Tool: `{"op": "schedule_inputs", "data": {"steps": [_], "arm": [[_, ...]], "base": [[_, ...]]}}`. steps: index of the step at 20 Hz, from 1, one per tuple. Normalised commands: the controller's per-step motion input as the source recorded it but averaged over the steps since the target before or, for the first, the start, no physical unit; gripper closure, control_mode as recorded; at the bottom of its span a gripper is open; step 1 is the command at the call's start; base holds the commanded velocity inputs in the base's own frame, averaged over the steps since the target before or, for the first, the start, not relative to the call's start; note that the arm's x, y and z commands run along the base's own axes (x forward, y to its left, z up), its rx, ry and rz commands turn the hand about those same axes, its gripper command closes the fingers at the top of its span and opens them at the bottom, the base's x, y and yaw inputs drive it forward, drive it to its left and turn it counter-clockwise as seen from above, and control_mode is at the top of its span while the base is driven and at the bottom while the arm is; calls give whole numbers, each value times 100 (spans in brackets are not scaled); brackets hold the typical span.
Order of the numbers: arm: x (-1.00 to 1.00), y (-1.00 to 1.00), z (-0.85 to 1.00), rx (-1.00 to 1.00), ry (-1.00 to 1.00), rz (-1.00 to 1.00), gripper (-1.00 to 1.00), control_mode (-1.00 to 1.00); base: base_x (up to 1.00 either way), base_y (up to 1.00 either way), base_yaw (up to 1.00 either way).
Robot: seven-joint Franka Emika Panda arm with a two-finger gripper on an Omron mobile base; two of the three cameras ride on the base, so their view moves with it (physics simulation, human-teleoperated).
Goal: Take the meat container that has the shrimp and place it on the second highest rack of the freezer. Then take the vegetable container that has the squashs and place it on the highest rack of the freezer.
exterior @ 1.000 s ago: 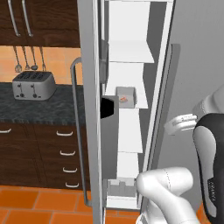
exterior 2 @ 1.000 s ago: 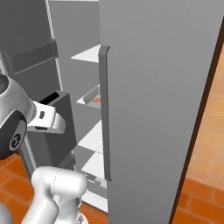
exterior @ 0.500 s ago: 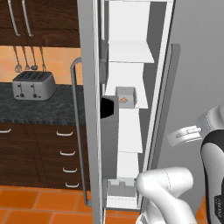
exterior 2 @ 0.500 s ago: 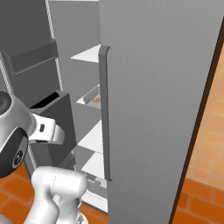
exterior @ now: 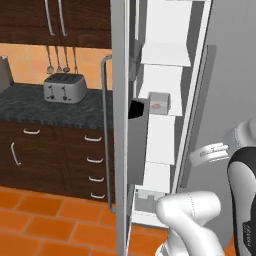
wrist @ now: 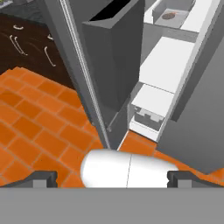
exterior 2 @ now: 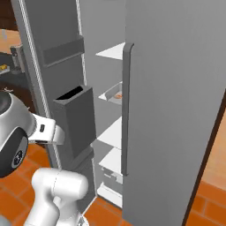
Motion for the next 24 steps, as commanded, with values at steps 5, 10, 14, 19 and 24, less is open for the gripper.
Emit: {"op": "schedule_inputs", "data": {"steps": [5,10,14,19,24], "arm": [[0,0,0,0,0,0,-100,100],[0,0,0,0,0,0,-100,100],[0,0,0,0,0,0,-100,100],[0,0,0,0,0,0,-100,100],[0,0,0,0,0,0,-100,100]], "base": [[-56,-29,71],[-3,-10,97],[0,1,100],[36,15,83],[88,11,30]]}}
